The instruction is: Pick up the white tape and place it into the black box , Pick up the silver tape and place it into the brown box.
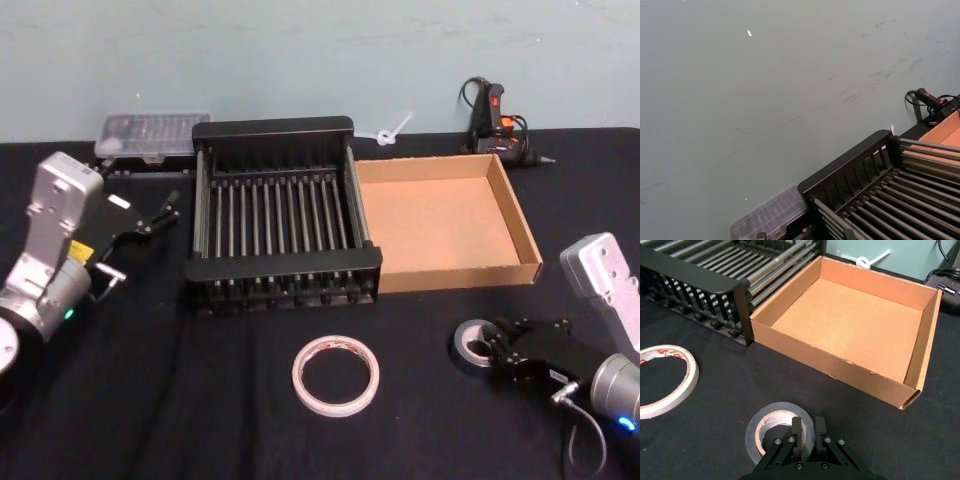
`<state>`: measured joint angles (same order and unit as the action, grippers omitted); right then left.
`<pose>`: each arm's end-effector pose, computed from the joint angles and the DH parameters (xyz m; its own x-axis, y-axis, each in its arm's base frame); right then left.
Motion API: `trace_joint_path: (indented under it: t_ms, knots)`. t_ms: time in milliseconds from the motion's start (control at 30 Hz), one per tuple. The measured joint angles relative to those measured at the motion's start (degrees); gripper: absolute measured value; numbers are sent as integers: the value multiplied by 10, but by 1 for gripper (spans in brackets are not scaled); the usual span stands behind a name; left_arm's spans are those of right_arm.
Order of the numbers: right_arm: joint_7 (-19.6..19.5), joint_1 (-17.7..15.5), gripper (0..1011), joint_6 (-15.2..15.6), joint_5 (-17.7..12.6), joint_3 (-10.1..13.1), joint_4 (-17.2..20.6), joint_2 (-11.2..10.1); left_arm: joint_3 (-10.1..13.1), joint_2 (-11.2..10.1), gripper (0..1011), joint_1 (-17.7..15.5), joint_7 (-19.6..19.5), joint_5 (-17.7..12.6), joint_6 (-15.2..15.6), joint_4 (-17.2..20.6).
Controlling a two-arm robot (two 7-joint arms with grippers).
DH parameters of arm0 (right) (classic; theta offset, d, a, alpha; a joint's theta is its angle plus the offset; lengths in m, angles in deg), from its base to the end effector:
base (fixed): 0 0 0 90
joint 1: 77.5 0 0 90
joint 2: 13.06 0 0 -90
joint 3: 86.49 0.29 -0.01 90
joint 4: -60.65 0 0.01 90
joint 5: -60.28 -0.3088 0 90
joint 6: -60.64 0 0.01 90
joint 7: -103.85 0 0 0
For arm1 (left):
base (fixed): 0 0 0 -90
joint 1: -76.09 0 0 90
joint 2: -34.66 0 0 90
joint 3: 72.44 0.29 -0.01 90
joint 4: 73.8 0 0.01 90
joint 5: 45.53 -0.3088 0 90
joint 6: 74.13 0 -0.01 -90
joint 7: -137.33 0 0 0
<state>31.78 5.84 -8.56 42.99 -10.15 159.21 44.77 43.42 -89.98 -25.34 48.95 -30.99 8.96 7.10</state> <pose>0.2850 -0.0701 -0.2932 0.5499 -0.8331 0.0590 0.7431 0.4559 -0.4898 0.3581 0.0827 -0.3023 0.2923 0.8803 0.3738 -0.9552 0.2874 0.0702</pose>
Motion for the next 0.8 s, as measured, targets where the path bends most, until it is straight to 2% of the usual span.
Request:
trace_joint_path:
  t_ms: [467,800]
  knots:
    - [10,-5,158,-34,2,18,27,-1,0,0,1001,0,0,0,0,0]
    - [11,29,158,-52,6,25,24,9,0,0,1001,0,0,0,0,0]
